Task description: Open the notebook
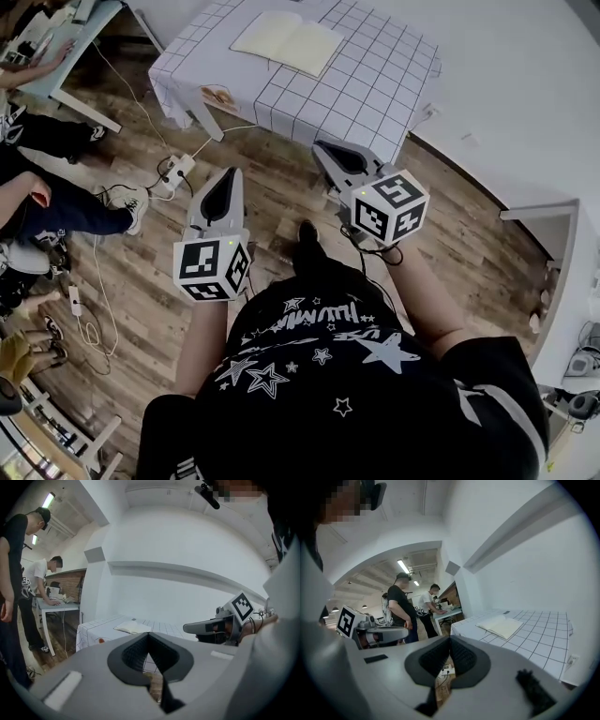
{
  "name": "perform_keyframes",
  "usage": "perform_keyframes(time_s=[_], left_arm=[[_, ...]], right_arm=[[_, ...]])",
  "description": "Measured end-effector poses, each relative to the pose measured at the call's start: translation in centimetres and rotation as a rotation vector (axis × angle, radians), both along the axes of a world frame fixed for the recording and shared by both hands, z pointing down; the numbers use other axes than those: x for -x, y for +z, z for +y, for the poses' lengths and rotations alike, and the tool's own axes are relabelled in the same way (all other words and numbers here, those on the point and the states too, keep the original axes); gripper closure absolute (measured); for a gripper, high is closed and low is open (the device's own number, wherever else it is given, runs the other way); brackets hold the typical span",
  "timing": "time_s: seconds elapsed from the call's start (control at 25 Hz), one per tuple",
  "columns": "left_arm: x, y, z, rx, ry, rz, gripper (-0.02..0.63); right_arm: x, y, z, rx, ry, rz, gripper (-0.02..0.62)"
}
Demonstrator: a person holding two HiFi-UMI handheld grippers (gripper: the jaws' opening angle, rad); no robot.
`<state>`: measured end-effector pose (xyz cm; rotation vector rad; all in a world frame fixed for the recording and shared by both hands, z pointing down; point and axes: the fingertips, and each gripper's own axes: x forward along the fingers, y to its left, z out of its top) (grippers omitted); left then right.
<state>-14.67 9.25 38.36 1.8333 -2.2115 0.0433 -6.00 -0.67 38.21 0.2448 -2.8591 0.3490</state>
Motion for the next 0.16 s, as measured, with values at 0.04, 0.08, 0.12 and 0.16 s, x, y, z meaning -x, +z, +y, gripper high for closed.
perform_keyframes(time_s=[0.04, 0.08, 0.12, 0.16], left_arm=[[-0.2, -0.1, 0.9, -0.002, 0.000, 0.001, 0.597], [-0.5, -0.1, 1.8, -0.004, 0.001, 0.003, 0.597], [-0.8, -0.1, 2.7, -0.005, 0.003, 0.004, 0.597], [-1.1, -0.2, 3.6, -0.006, 0.004, 0.005, 0.597]], right_arm=[[-0.2, -0.1, 0.9, -0.003, 0.001, 0.000, 0.580], [-0.5, -0.2, 1.8, -0.007, 0.001, 0.001, 0.580], [-0.7, -0.3, 2.8, -0.011, 0.000, 0.003, 0.580], [-1.0, -0.4, 3.8, -0.015, -0.002, 0.005, 0.580]])
